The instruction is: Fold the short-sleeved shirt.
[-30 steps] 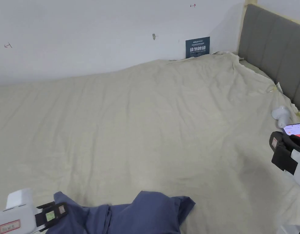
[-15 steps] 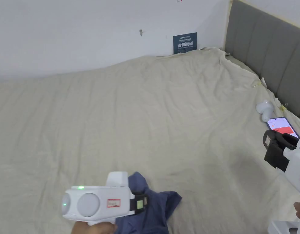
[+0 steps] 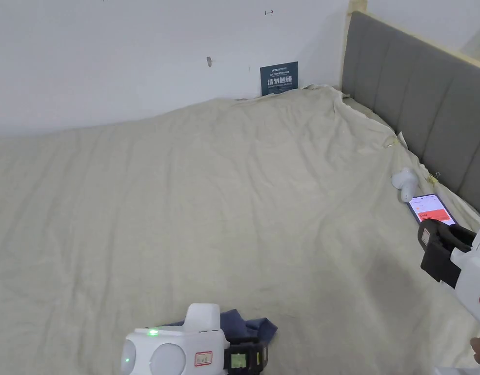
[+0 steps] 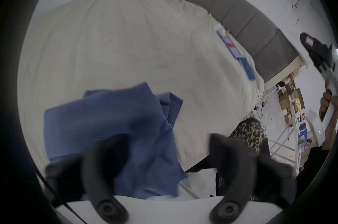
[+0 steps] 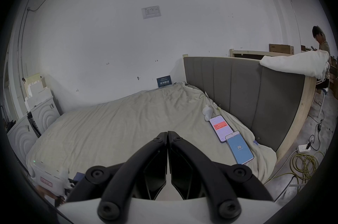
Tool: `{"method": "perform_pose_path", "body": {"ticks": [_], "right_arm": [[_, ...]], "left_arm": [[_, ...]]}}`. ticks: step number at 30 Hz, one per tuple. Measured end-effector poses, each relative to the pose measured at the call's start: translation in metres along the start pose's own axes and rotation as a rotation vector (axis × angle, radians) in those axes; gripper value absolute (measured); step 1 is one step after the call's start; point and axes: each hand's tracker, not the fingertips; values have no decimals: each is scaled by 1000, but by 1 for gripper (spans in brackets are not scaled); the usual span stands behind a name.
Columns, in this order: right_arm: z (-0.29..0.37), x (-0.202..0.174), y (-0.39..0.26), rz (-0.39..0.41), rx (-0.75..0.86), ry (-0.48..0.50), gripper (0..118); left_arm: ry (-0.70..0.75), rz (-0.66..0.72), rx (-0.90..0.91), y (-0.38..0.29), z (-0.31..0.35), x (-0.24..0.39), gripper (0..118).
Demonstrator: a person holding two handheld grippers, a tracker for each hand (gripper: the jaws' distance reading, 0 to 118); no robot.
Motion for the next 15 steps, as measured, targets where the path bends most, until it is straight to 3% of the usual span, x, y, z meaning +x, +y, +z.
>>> {"method": "perform_pose_path", "body": {"ticks": [1, 7, 11, 12, 15], "right_arm": [[0, -1, 1, -1, 1, 0, 0], [2, -5, 2, -2, 11, 8, 0], [3, -6, 2, -3, 13, 11, 0], [3, -6, 2, -4, 13, 11, 0], [4, -6, 1, -4, 13, 10, 0]], "left_arm": [[3, 1, 52, -1, 12, -1, 118], [117, -21, 256, -3, 54, -28, 118], [207, -9, 249, -12, 48, -44, 113], [226, -19, 257, -17, 44, -46, 104], [262, -36, 308, -36, 29, -44, 34]]}}
